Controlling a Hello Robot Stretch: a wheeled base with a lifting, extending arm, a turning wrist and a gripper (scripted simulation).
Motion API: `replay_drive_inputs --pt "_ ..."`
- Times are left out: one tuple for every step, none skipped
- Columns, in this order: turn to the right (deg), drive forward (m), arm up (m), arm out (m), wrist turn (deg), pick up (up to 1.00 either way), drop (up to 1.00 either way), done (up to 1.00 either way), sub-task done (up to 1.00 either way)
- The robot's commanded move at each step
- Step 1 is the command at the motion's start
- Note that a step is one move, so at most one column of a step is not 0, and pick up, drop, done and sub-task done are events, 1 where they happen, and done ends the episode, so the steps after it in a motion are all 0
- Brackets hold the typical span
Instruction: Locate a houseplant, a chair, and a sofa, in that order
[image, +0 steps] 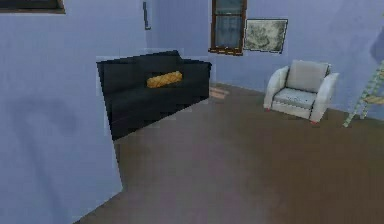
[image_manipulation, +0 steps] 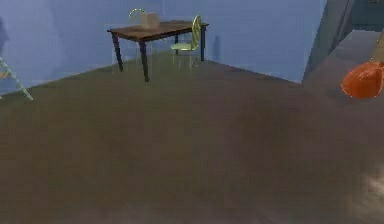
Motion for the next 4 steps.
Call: replay_drive_inputs --pt "0.0 1.0 0.0 0.0 0.0 0.0 0.0 0.0 0.0" --pt "-6.0 0.0 0.0 0.0 0.0 0.0 0.0 0.0 0.0" --pt "0.0 0.25 0.0 0.0 0.0 0.0 0.0 0.0 0.0" --pt "-21.0 0.0 0.0 0.0 0.0 0.0 0.0 0.0 0.0"
